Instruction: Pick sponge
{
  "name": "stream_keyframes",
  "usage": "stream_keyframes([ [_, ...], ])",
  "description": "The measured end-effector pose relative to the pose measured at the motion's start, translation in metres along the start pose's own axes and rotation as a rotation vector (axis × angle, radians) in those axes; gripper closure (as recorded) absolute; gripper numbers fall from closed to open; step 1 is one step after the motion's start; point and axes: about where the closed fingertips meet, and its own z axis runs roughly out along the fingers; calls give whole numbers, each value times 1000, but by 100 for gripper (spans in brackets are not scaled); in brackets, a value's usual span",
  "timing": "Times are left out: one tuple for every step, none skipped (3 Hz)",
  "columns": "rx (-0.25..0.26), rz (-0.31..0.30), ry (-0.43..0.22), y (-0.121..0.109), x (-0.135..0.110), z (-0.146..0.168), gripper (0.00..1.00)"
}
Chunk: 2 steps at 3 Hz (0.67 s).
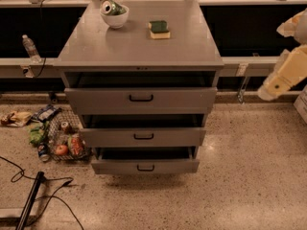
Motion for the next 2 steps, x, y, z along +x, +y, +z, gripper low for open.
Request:
stream_keyframes([
  [34,156,-278,-51,-27,20,0],
  [20,277,-520,-84,-77,47,0],
])
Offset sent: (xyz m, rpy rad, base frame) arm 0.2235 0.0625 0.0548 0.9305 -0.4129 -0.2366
